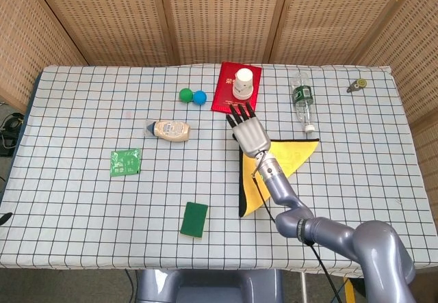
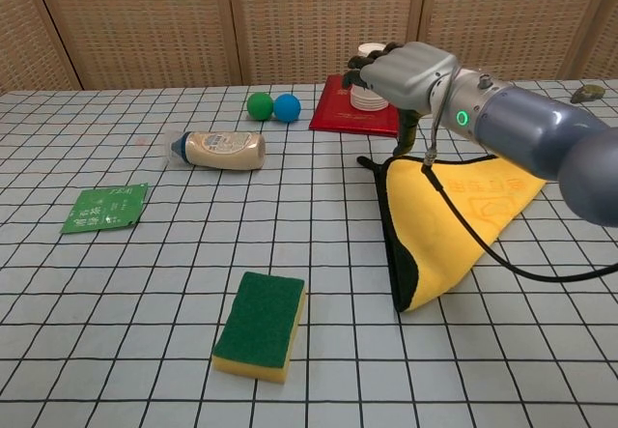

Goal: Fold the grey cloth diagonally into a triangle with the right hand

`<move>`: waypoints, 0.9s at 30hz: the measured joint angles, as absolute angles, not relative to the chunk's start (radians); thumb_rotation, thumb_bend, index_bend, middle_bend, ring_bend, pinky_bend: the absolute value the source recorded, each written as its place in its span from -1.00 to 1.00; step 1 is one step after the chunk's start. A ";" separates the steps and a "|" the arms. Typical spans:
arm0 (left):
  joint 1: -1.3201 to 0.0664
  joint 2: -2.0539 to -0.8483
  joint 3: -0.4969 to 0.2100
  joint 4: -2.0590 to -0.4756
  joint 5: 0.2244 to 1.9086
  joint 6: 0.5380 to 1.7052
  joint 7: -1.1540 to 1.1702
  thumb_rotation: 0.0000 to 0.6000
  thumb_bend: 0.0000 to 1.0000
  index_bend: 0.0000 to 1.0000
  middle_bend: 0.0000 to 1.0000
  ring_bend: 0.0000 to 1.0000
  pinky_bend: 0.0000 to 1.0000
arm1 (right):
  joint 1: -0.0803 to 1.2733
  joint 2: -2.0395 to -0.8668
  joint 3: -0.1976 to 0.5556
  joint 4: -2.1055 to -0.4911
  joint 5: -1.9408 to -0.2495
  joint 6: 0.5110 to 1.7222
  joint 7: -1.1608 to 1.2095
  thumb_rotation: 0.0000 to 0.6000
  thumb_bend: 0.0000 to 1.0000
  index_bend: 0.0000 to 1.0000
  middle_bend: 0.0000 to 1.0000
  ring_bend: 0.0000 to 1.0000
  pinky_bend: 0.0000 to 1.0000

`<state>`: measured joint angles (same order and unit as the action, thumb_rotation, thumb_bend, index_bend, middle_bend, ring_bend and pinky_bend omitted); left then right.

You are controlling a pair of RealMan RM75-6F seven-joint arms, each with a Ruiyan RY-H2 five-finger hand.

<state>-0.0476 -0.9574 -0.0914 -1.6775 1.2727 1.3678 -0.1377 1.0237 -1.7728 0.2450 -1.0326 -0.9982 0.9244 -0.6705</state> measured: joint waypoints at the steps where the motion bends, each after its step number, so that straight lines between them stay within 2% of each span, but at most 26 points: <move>1: -0.047 -0.957 -0.091 -1.678 1.274 1.368 -0.138 1.00 -1.00 -1.00 -1.00 -1.00 -1.00 | 1.019 -1.760 0.246 -1.052 -1.006 0.934 -0.665 1.00 -1.00 -0.71 -1.00 -1.00 -1.00; 6: -0.045 -0.955 -0.088 -1.682 1.285 1.373 -0.144 1.00 -1.00 -1.00 -1.00 -1.00 -1.00 | 0.983 -1.679 0.247 -1.173 -1.041 0.978 -0.629 1.00 -1.00 -0.71 -1.00 -1.00 -1.00; 12: -0.039 -0.950 -0.081 -1.688 1.316 1.391 -0.154 1.00 -1.00 -1.00 -1.00 -1.00 -1.00 | 0.878 -1.511 0.222 -1.379 -1.102 1.059 -0.543 1.00 -1.00 -0.71 -1.00 -1.00 -1.00; 19: -0.028 -0.947 -0.069 -1.692 1.358 1.422 -0.163 1.00 -1.00 -1.00 -1.00 -1.00 -1.00 | 0.669 -1.286 0.130 -1.585 -1.229 1.223 -0.359 1.00 -1.00 -0.85 -1.00 -1.00 -1.00; 27: -0.015 -0.952 -0.060 -1.695 1.404 1.467 -0.163 1.00 -1.00 -1.00 -1.00 -1.00 -1.00 | 0.457 -1.140 0.016 -1.706 -1.351 1.421 -0.168 1.00 -1.00 -0.95 -1.00 -1.00 -1.00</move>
